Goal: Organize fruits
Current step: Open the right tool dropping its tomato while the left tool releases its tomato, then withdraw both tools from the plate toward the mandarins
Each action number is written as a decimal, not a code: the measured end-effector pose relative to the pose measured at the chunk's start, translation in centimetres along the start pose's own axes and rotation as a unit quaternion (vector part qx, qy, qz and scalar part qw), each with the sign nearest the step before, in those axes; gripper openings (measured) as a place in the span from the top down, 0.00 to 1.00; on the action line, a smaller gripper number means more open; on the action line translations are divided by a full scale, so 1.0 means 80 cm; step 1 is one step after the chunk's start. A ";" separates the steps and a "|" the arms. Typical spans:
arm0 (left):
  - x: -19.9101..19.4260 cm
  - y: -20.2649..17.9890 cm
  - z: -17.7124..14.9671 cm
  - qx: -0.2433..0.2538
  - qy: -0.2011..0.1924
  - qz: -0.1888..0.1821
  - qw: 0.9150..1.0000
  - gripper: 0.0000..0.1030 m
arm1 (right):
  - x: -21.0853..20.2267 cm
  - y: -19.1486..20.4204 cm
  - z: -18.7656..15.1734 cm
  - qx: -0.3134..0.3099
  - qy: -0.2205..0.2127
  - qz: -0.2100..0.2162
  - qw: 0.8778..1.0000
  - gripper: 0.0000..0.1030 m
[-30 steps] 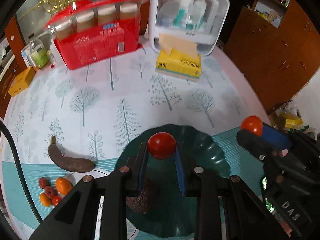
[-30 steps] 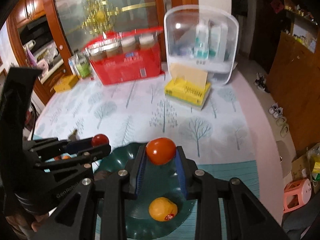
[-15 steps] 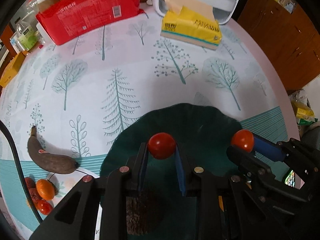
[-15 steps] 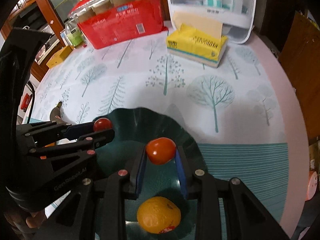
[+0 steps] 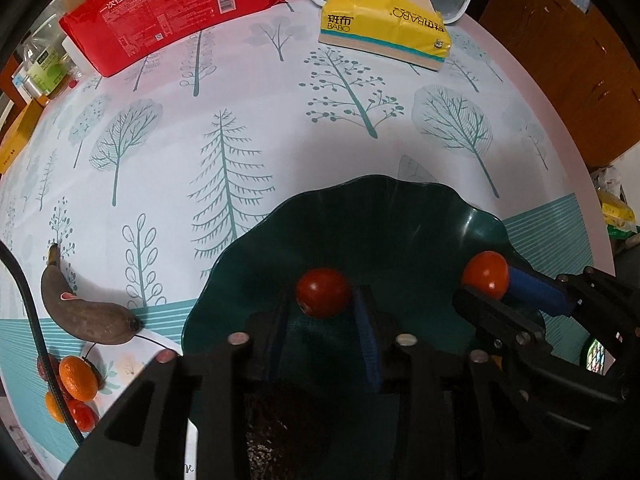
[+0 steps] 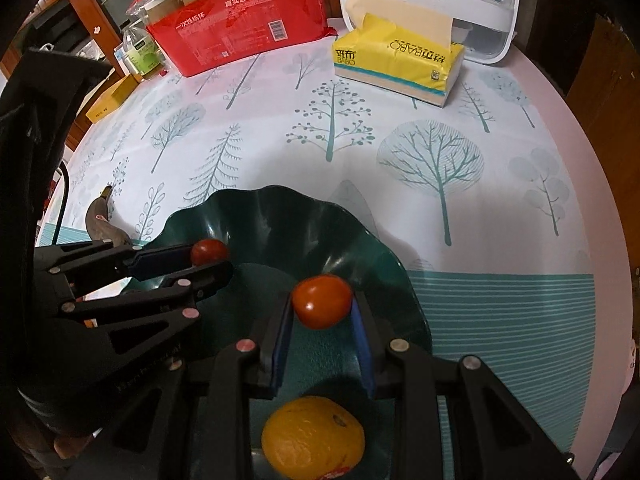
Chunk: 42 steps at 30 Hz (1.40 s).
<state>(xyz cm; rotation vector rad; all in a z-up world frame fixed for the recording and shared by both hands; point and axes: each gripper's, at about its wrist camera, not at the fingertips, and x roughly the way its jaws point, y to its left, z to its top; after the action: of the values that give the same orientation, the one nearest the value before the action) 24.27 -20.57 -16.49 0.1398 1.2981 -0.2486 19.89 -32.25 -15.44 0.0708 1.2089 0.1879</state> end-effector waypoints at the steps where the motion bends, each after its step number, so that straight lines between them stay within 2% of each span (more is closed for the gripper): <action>1: 0.000 0.002 0.000 -0.004 -0.001 0.006 1.000 0.52 | 0.000 0.000 -0.001 -0.001 -0.001 -0.005 1.000 0.71; 2: 0.000 0.006 0.000 -0.009 -0.001 0.010 1.000 0.41 | 0.001 0.000 -0.001 -0.001 0.000 -0.009 1.000 0.71; 5: -0.002 0.017 -0.001 -0.025 -0.006 0.012 1.000 0.24 | 0.002 -0.005 -0.001 0.009 0.004 -0.002 1.000 0.71; 8: -0.006 0.022 -0.003 -0.032 -0.009 0.007 0.999 0.22 | 0.002 -0.010 -0.003 0.022 0.006 0.008 1.000 0.66; 10: -0.008 0.025 -0.004 -0.035 -0.009 0.006 0.999 0.20 | -0.002 -0.011 -0.004 0.024 0.000 0.003 1.000 0.58; 33: -0.033 0.027 -0.025 -0.043 -0.005 -0.012 0.999 0.16 | -0.024 -0.006 -0.015 0.030 -0.012 0.002 0.999 0.58; 42: -0.061 0.021 -0.038 -0.030 -0.017 -0.003 0.999 0.16 | -0.050 -0.002 -0.024 0.032 -0.027 0.002 0.999 0.58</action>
<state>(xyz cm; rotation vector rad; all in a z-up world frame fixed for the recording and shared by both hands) 20.64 -17.70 -12.65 0.0806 1.2701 -0.2160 16.74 -33.20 -12.44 0.1334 1.1607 0.1502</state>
